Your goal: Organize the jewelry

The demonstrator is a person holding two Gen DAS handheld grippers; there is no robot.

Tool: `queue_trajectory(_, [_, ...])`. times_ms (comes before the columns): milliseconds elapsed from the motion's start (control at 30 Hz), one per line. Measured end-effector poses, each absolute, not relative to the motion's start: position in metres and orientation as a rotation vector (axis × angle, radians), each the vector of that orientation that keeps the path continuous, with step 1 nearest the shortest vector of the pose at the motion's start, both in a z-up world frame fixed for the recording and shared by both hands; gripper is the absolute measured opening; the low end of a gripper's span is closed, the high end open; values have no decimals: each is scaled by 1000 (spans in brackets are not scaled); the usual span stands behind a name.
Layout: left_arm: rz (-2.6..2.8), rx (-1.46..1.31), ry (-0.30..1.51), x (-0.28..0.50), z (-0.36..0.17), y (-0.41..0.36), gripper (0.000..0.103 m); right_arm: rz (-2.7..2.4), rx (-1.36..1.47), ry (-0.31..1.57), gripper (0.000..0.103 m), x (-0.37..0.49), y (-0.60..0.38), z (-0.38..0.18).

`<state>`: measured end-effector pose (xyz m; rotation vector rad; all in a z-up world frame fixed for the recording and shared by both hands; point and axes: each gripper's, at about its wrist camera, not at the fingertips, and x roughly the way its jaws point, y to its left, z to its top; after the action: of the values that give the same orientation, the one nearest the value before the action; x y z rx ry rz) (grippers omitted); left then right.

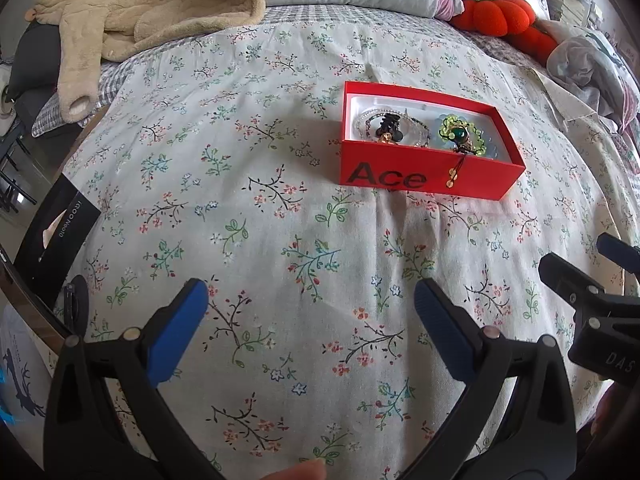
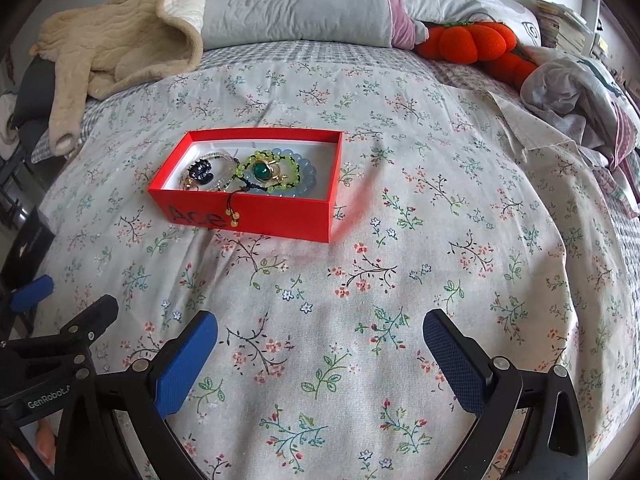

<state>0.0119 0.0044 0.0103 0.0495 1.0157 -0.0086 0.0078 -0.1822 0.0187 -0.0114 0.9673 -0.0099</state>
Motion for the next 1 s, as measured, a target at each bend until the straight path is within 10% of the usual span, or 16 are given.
queue_trajectory(1000, [-15, 55, 1025, 11, 8, 1, 102, -7, -9, 968, 103, 8, -180, 18])
